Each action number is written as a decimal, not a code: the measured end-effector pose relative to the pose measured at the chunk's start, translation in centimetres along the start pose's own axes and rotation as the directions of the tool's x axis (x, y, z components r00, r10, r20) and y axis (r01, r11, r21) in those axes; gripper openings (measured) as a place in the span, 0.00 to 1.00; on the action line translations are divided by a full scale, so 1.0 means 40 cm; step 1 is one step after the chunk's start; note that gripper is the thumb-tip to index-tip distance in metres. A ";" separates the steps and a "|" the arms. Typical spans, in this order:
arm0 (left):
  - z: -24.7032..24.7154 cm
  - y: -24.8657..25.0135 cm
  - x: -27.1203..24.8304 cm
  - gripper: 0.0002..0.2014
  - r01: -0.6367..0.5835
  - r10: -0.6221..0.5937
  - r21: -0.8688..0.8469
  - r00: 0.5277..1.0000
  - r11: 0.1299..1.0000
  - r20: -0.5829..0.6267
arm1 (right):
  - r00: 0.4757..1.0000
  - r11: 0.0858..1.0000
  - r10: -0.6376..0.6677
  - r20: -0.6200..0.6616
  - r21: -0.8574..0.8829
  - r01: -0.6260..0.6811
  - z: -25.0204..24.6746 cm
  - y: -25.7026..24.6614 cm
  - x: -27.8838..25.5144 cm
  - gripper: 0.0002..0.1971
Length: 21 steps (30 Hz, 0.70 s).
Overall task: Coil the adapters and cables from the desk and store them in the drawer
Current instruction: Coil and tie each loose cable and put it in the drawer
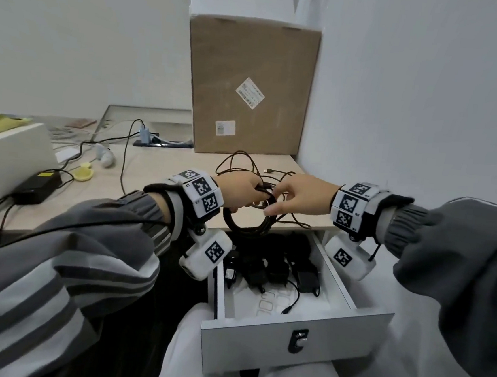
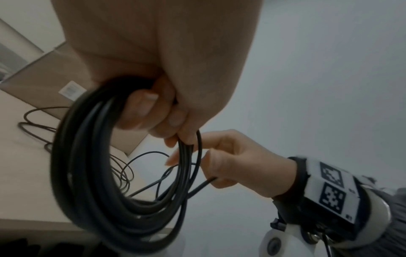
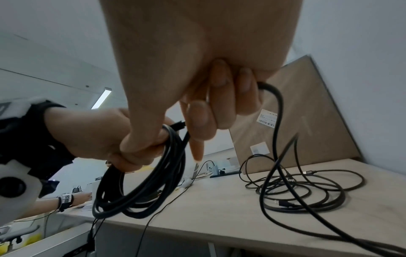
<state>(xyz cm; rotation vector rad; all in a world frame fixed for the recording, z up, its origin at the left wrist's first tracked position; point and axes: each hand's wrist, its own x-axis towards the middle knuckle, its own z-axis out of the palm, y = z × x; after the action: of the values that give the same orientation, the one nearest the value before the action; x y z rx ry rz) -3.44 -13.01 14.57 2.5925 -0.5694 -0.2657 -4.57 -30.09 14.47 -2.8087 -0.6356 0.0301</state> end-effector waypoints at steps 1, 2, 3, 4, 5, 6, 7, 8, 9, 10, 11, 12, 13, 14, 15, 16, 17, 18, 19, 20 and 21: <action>0.000 0.000 0.000 0.12 -0.004 0.004 0.015 1.000 1.000 0.013 | 1.000 1.000 -0.004 0.016 0.000 0.004 0.007 0.002 0.004 0.17; -0.001 0.001 -0.001 0.12 -0.011 0.011 0.023 1.000 1.000 0.026 | 1.000 1.000 -0.002 0.024 0.009 0.002 0.012 0.003 0.004 0.17; -0.002 0.001 -0.002 0.12 -0.018 0.017 0.018 0.999 1.000 0.040 | 1.000 1.000 0.005 0.029 0.018 -0.006 0.016 0.002 0.004 0.18; -0.003 0.001 -0.003 0.11 -0.026 0.027 -0.005 0.998 1.000 0.054 | 1.000 1.000 0.007 0.030 0.021 -0.008 0.019 0.000 0.002 0.18; -0.004 -0.001 -0.002 0.10 -0.034 0.037 -0.052 0.997 0.998 0.069 | 1.000 1.000 0.000 0.026 0.025 -0.001 0.021 -0.003 0.000 0.16; -0.005 -0.004 -0.001 0.10 -0.043 0.053 -0.122 0.995 0.992 0.079 | 1.000 1.000 -0.011 0.021 0.029 0.010 0.023 -0.005 -0.004 0.15; -0.006 -0.007 0.001 0.09 -0.056 0.074 -0.203 0.994 0.977 0.080 | 1.000 0.999 -0.019 0.009 0.038 0.019 0.025 -0.007 -0.008 0.15; -0.008 -0.011 0.003 0.08 -0.076 0.100 -0.280 0.992 0.957 0.072 | 1.000 0.998 -0.028 -0.010 0.049 0.028 0.025 -0.009 -0.013 0.14; -0.009 -0.015 0.006 0.07 -0.097 0.124 -0.347 0.991 0.933 0.055 | 0.999 0.998 -0.038 -0.034 0.057 0.040 0.024 -0.008 -0.016 0.12; -0.008 -0.019 0.009 0.06 -0.118 0.144 -0.411 0.989 0.904 0.032 | 0.997 0.997 -0.048 -0.062 0.057 0.052 0.024 -0.007 -0.021 0.12; -0.005 -0.023 0.012 0.04 -0.137 0.158 -0.474 0.987 0.870 0.003 | 0.995 0.997 -0.049 -0.090 0.050 0.054 0.026 -0.005 -0.024 0.13; -0.001 -0.025 0.017 0.05 -0.156 0.162 -0.534 0.986 0.831 -0.035 | 0.992 0.998 -0.040 -0.119 0.045 0.045 0.029 -0.001 -0.026 0.13; 0.004 -0.027 0.025 0.08 -0.173 0.150 -0.583 0.985 0.794 -0.089 | 0.989 0.998 -0.024 -0.146 0.050 0.031 0.034 0.004 -0.026 0.13; 0.010 -0.032 0.038 0.12 -0.195 0.120 -0.620 0.980 0.760 -0.161 | 0.985 0.998 -0.005 -0.173 0.065 0.016 0.041 0.011 -0.025 0.13; 0.015 -0.036 0.048 0.18 -0.223 0.078 -0.646 0.966 0.730 -0.245 | 0.979 0.996 0.024 -0.205 0.092 -0.005 0.050 0.020 -0.021 0.13; 0.021 -0.045 0.056 0.23 -0.253 0.026 -0.680 0.945 0.688 -0.326 | 0.968 0.990 0.063 -0.242 0.134 -0.031 0.057 0.030 -0.016 0.14; 0.028 -0.052 0.061 0.28 -0.272 -0.031 -0.725 0.927 0.633 -0.375 | 0.953 0.982 0.109 -0.284 0.182 -0.058 0.061 0.040 -0.010 0.15; 0.038 -0.059 0.063 0.31 -0.262 -0.082 -0.781 0.926 0.567 -0.370 | 0.933 0.971 0.151 -0.326 0.224 -0.079 0.064 0.049 -0.003 0.16; 0.054 -0.065 0.065 0.30 -0.224 -0.110 -0.844 0.943 0.488 -0.314 | 0.913 0.961 0.193 -0.360 0.259 -0.100 0.065 0.057 0.003 0.16; 0.075 -0.063 0.065 0.26 -0.170 -0.108 -0.900 0.967 0.402 -0.231 | 0.895 0.951 0.226 -0.384 0.286 -0.118 0.066 0.061 0.008 0.16; 0.096 -0.055 0.065 0.21 -0.125 -0.097 -0.939 0.982 0.321 -0.164 | 0.882 0.944 0.250 -0.399 0.303 -0.131 0.069 0.063 0.014 0.15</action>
<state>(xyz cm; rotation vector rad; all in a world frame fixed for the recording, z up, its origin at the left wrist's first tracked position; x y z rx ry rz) -1.42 -13.93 9.94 1.3783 -0.2112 -0.2326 -3.21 -31.38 11.17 -2.4794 -0.2224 -0.4291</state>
